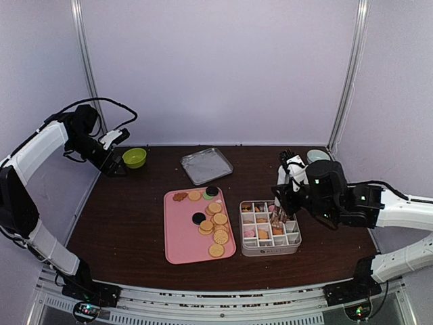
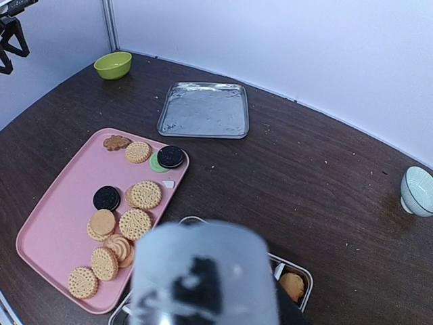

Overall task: Pack the cookies
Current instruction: Place the fake cookies in the empty pocket of the box, then pick up the fake cookies from the plate.

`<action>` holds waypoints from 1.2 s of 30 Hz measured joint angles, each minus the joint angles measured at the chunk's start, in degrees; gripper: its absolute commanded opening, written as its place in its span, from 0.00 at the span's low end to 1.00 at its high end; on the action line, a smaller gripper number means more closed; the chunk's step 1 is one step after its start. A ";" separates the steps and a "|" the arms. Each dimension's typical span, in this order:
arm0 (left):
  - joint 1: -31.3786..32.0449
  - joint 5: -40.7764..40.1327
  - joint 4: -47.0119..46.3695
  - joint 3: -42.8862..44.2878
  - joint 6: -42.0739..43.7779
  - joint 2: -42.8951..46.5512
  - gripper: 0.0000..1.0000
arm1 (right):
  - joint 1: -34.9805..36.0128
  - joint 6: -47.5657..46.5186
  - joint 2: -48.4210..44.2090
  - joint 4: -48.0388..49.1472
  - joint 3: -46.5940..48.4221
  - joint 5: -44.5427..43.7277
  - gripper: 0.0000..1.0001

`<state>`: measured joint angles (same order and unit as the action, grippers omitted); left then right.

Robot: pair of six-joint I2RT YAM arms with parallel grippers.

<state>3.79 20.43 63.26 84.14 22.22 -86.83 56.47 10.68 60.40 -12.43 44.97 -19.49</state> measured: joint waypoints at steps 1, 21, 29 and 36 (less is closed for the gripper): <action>0.00 0.00 0.02 0.00 -0.02 0.00 0.98 | -0.04 -0.07 -0.07 -0.13 0.15 0.02 0.31; 0.00 -2.95 1.49 -0.02 0.55 0.24 0.98 | -0.22 -1.51 19.67 12.07 21.14 7.54 0.28; 0.00 -3.72 1.53 -0.13 0.90 0.96 0.98 | -0.17 -1.29 34.99 16.35 28.98 9.16 0.28; 0.00 -3.78 1.55 -0.13 1.44 1.01 0.98 | -0.17 -1.31 41.99 18.80 32.68 8.48 0.29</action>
<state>3.79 16.64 64.82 84.01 23.66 -85.82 56.29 9.37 102.39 6.37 77.65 -11.00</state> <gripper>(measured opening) 0.978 0.291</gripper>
